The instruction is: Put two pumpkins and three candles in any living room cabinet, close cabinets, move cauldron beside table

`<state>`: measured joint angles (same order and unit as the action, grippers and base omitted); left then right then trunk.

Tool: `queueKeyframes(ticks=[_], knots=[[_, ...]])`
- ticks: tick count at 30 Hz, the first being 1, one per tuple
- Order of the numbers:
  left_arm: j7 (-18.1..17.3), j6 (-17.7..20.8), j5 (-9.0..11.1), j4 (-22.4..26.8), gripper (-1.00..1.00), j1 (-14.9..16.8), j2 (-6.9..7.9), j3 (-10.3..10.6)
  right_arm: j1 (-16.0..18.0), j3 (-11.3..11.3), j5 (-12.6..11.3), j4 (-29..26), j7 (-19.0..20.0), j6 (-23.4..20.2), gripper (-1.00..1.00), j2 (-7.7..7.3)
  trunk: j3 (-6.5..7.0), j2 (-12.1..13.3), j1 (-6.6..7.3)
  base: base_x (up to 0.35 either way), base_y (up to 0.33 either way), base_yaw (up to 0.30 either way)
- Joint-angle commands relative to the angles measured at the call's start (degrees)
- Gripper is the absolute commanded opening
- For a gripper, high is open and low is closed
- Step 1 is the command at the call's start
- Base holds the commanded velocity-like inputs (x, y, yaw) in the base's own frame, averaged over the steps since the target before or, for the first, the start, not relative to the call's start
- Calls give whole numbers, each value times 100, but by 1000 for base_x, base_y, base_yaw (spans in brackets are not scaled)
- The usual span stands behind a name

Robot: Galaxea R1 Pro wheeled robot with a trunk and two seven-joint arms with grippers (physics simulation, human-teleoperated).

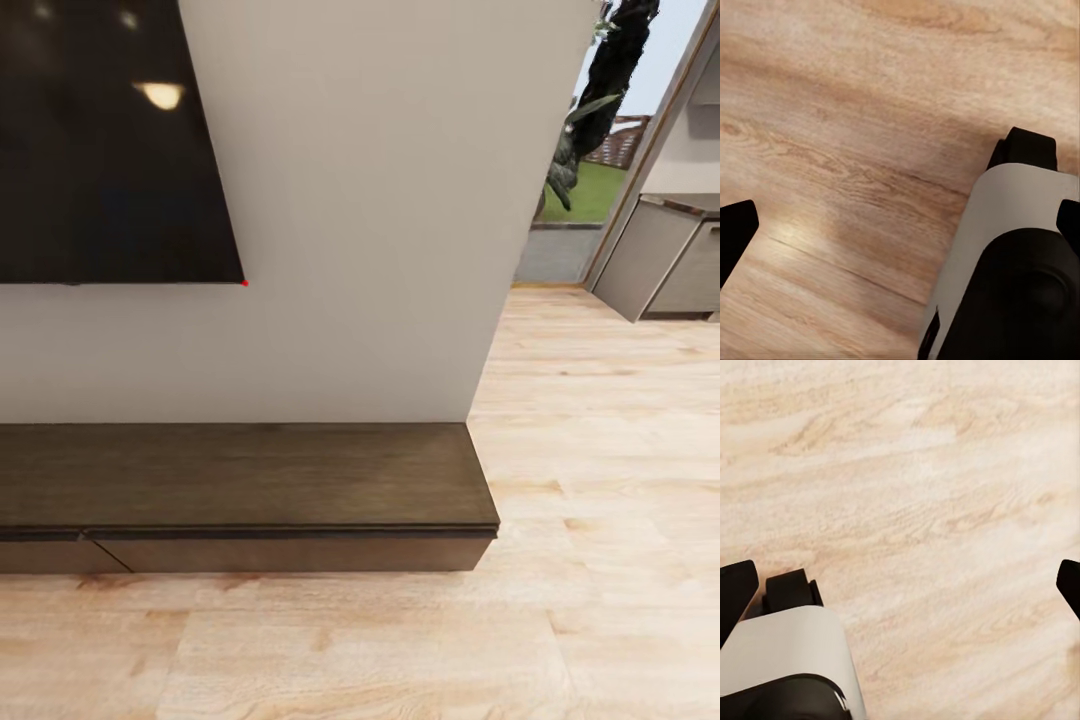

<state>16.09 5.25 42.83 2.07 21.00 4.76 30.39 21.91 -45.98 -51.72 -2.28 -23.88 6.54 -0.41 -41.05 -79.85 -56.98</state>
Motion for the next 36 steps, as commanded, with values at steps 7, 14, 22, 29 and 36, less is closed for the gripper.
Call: queueKeyframes(ticks=[7,14,22,29,36], knots=[[29,42,36,21,100,-32,-18,63,-3,-43,-58,-15,-20,14,100,3,122,280,155,0,0,0],[26,46,40,-38,100,-124,-15,63,-12,-43,-59,-18,-7,16,100,8,248,561,308,0,0,0],[-430,46,42,-67,100,-193,-25,72,-167,-44,-41,-19,456,25,100,12,391,882,484,0,0,0],[-559,46,42,-75,100,-222,-22,72,-177,-43,-59,149,1089,20,100,6,517,1163,638,0,0,0],[-577,46,42,-75,100,-272,-29,74,-178,-43,-66,273,1150,23,100,1,643,1443,792,0,0,0]])
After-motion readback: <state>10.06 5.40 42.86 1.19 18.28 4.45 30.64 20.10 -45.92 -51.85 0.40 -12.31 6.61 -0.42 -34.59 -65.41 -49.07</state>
